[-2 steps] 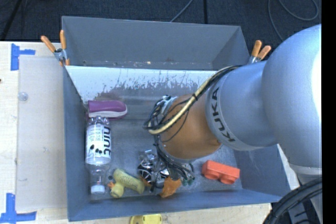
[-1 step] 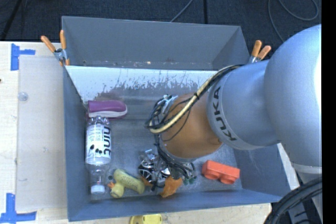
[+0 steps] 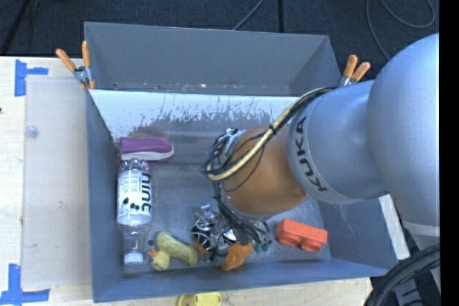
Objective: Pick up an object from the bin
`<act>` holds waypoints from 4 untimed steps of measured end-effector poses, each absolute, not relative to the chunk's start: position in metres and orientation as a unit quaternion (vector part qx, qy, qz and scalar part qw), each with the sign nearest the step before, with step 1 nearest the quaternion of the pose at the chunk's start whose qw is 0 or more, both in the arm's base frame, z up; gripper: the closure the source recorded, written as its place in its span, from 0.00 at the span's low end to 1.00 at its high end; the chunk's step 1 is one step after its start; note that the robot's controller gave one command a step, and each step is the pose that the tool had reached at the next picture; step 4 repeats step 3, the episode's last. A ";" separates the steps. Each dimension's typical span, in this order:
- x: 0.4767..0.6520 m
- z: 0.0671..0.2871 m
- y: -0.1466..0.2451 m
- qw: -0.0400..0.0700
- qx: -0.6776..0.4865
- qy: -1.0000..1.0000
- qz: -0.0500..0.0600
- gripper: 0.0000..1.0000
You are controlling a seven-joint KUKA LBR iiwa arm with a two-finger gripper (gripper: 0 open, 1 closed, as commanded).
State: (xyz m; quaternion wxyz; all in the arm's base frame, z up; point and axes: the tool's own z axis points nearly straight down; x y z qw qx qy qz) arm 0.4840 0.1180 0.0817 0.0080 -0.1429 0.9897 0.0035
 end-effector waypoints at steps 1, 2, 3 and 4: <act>0.481 0.139 0.113 0.003 -0.158 0.987 0.001 1.00; 0.491 0.185 0.111 0.005 -0.158 0.987 0.003 1.00; 0.481 0.271 0.114 0.002 -0.154 0.988 0.001 1.00; 0.481 0.271 0.114 0.002 -0.154 0.988 0.001 1.00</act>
Offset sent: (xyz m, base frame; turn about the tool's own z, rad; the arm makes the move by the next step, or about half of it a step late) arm 0.0107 -0.0075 0.1121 -0.0290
